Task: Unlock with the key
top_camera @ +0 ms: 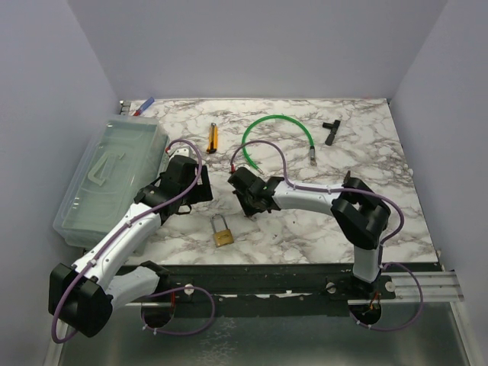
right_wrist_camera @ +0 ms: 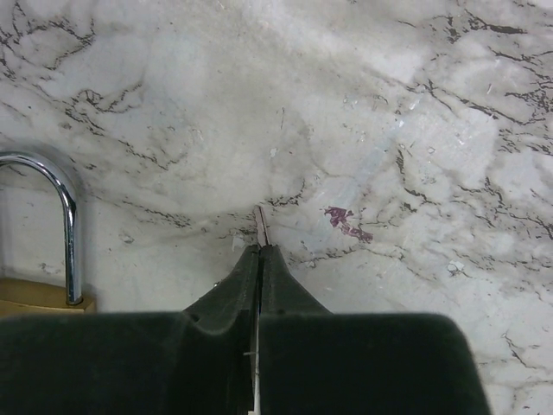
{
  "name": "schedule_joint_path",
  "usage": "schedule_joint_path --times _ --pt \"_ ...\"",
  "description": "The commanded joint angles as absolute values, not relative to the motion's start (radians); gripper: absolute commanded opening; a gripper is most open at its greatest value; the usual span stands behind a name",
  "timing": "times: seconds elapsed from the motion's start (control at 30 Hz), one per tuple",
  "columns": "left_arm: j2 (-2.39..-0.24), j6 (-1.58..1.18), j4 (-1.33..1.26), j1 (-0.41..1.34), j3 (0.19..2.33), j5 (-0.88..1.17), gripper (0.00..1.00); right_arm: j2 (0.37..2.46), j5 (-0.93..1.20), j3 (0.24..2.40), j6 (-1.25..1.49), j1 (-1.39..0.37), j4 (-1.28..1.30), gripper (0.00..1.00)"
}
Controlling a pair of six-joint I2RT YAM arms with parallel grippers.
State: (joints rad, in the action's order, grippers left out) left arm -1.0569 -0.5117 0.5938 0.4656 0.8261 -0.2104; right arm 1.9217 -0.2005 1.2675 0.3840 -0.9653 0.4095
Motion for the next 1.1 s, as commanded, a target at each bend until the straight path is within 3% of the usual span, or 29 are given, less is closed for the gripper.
schedule_joint_path --times 0.0,0.53,0.57,0.7,0.77,1.07 --pt "-1.035 -0.502 0.597 0.460 0.818 -0.227 0.89 1.873 -0.216 1.209 0.392 -0.974 0.359 0.00" --pt "-1.032 -0.502 0.595 0.460 0.816 -0.221 0.89 1.735 -0.227 1.150 0.426 -0.974 0.320 0.01" --pt "-1.032 -0.503 0.594 0.460 0.816 -0.220 0.89 1.739 -0.225 1.159 0.432 -0.974 0.340 0.06" --pt "-1.028 -0.503 0.595 0.460 0.817 -0.219 0.89 1.760 -0.211 1.194 0.445 -0.974 0.399 0.47" --pt "-1.025 -0.503 0.594 0.460 0.816 -0.220 0.89 1.771 -0.202 1.208 0.447 -0.974 0.422 0.59" --pt "-1.020 -0.503 0.595 0.461 0.817 -0.218 0.89 1.850 -0.204 1.266 0.472 -0.977 0.503 0.59"
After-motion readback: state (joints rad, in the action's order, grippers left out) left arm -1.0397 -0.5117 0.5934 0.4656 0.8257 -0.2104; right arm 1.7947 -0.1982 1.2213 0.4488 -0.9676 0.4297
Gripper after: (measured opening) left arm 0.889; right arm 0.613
